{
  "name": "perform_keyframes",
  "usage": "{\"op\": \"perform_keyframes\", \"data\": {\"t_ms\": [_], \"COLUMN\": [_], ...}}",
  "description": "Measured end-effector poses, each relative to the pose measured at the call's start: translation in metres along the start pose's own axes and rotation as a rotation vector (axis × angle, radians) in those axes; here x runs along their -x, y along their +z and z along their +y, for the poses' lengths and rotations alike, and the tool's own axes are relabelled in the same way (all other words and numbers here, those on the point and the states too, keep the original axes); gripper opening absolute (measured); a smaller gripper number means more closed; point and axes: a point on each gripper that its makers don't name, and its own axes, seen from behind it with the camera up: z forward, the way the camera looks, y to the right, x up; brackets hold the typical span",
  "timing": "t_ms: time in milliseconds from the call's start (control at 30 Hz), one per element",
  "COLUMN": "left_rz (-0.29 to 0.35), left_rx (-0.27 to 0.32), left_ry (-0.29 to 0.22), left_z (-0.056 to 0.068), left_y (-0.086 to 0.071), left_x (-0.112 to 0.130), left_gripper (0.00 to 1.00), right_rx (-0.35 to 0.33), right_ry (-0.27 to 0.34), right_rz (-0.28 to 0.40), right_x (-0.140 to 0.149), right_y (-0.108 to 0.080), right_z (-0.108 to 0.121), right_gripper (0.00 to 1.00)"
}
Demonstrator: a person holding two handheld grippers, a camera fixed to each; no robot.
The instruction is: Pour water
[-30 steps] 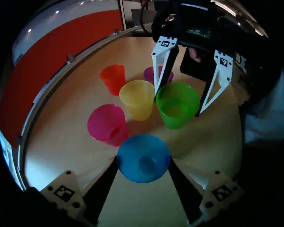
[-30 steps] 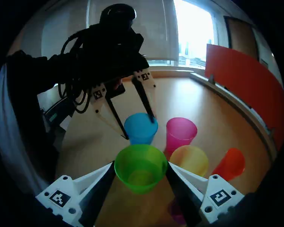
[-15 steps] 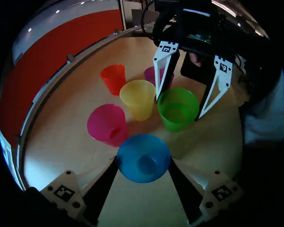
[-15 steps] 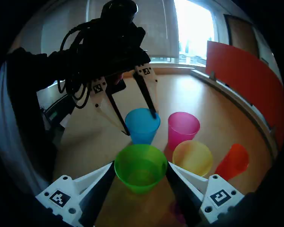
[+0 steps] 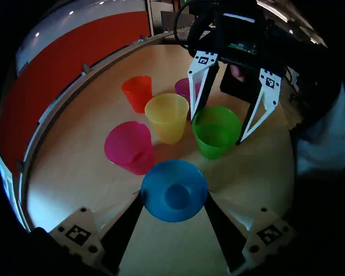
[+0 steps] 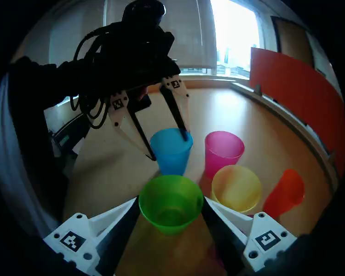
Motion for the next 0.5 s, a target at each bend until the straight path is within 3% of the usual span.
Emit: {"op": "perform_keyframes", "data": {"t_ms": [500], "left_rz": [-0.026], "left_rx": [0.004], "left_ry": [-0.004], "left_z": [0.0057], "left_y": [0.0018], "left_x": [0.0052], "left_gripper": [0.90], "right_rx": [0.006], "right_ry": [0.009], "right_rz": [0.010], "right_x": [0.0030], "right_y": [-0.0050], "right_z": [-0.0005], "right_gripper": [0.96]}}
